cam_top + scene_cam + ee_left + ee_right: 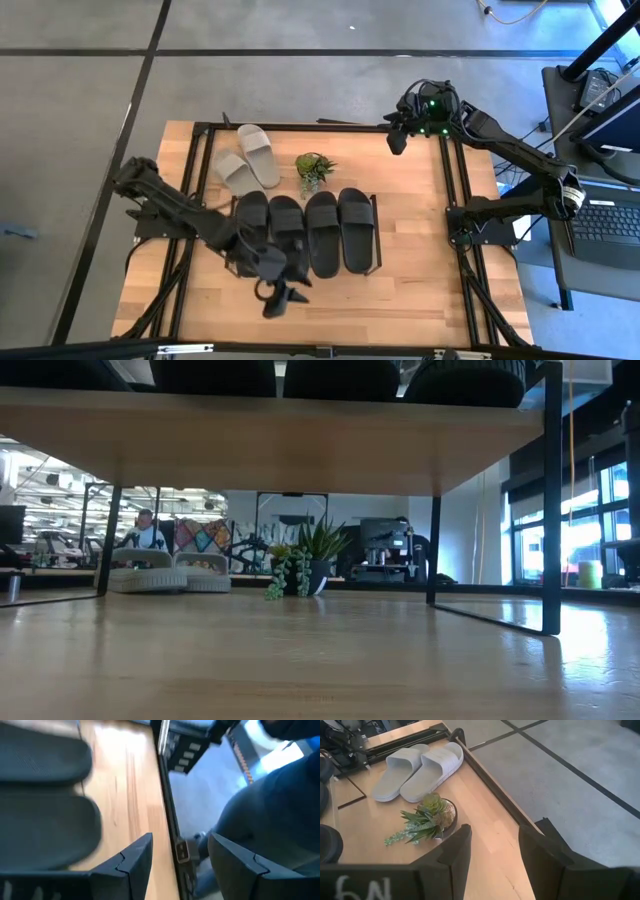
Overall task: Pick and place slides into the shelf
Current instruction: Adjust the black slides on the shelf
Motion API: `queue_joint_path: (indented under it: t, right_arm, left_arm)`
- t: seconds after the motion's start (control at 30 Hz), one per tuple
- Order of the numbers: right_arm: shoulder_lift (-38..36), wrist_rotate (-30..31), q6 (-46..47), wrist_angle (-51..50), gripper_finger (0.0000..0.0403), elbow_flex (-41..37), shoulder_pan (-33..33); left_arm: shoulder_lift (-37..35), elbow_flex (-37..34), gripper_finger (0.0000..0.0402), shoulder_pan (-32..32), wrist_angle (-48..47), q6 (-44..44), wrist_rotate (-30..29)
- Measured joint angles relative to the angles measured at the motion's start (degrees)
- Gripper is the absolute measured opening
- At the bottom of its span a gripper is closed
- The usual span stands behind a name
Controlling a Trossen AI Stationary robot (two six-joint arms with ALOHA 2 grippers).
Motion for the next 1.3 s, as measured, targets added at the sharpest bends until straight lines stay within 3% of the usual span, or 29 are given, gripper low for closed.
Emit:
queue_joint_path:
  t: [0.33, 1.03, 1.17, 1.3]
  right_arm:
    - [0.0, 0.0, 0.0, -0.2, 0.0165, 0.0, 0.0]
    - [0.0, -0.1, 0.2, -0.5, 0.0165, 0.0, 0.0]
    - [0.0, -0.1, 0.2, -0.5, 0.0165, 0.0, 0.0]
    - [0.0, -0.1, 0.2, -0.7, 0.0165, 0.0, 0.0]
  left_arm:
    - [6.8, 0.0, 0.0182, -2.6, -1.3, -8.3, -0.1]
    - [4.6, 0.1, 0.0182, -2.9, -9.2, -18.9, -2.0]
    - [4.7, 4.1, 0.0182, -3.4, -15.8, -16.6, -2.8]
    - [4.8, 12.5, 0.0182, -5.4, -27.0, -13.8, -10.8]
